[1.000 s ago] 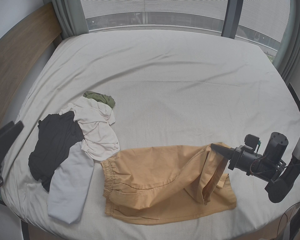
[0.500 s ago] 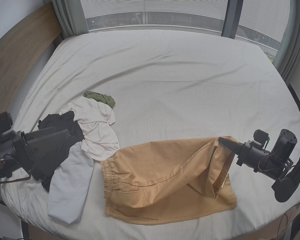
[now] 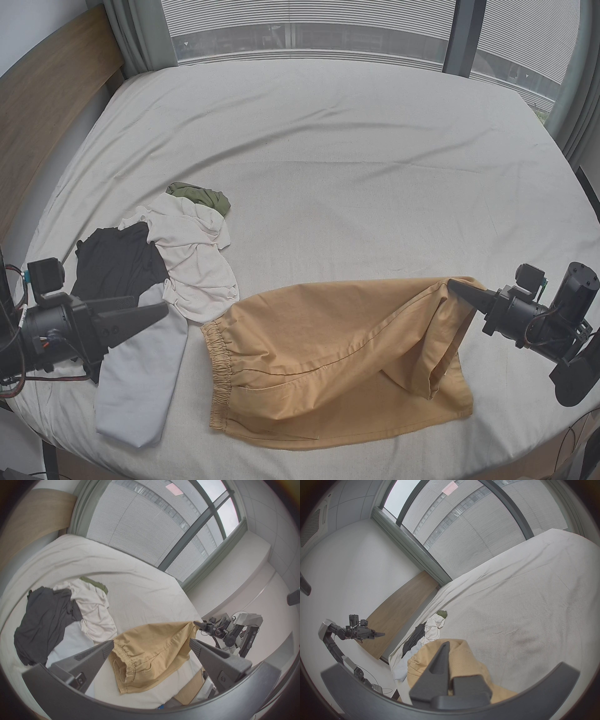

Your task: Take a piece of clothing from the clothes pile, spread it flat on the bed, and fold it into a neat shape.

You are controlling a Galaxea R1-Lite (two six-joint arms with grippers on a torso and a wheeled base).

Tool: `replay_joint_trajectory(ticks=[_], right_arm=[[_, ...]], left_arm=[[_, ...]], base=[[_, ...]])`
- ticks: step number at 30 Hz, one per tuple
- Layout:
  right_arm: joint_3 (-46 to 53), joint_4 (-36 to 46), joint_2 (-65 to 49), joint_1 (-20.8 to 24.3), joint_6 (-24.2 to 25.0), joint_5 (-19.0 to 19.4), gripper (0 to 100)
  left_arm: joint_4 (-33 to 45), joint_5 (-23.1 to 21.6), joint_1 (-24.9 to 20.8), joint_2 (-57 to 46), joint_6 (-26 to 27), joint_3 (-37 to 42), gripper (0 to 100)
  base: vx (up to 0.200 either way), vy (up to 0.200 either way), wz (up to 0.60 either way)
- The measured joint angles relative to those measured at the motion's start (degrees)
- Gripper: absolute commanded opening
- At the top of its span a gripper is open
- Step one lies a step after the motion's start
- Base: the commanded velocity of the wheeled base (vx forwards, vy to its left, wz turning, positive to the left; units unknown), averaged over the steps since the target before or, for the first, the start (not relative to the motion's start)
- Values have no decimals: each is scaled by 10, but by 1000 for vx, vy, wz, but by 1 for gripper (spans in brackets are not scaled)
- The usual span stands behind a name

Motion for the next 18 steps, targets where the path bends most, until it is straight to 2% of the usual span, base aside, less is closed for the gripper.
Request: replay_joint_trajectory(ticks=[5, 11, 18], right_arm=[[-1, 0, 1, -1, 0, 0, 0], [-3, -1, 8, -3, 0, -1, 0], [-3, -1, 16, -6, 0, -1, 0]], left_arm=[[0, -2, -3, 23, 0, 10, 100], [0, -30, -5, 43, 0, 32, 100], [-2, -42, -5, 75, 0, 44, 100]], base=[[0, 0, 0], [0, 0, 0], [0, 0, 0]])
